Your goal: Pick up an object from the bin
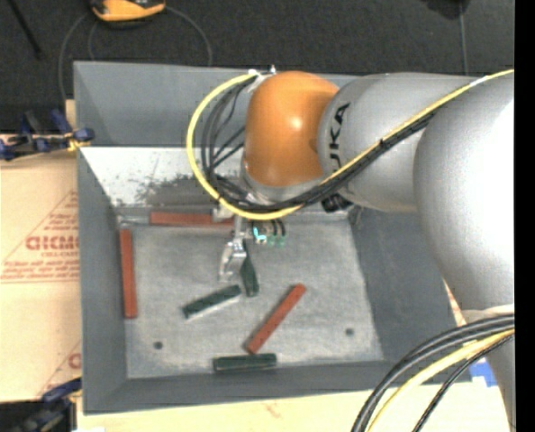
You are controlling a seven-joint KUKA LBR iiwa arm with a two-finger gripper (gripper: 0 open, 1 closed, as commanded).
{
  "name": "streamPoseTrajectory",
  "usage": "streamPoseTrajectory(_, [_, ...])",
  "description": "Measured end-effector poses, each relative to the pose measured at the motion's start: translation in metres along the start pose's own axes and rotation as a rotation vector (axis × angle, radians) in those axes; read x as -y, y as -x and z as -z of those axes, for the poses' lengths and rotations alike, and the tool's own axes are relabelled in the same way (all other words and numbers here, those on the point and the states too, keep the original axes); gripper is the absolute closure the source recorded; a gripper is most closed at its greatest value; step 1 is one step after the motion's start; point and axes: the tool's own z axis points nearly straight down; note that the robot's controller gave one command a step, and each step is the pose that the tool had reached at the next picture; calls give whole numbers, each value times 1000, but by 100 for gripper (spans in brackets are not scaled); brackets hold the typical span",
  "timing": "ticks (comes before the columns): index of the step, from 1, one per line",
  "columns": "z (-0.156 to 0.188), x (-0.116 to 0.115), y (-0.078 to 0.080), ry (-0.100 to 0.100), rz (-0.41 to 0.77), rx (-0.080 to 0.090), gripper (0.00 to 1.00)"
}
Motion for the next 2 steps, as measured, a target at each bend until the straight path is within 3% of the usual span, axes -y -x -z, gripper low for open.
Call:
streamPoseTrajectory(1, [5,0,2,1,-2,7,0])
streamPoseTrajectory(2, [-58,-30,-76,-4,195,18,100])
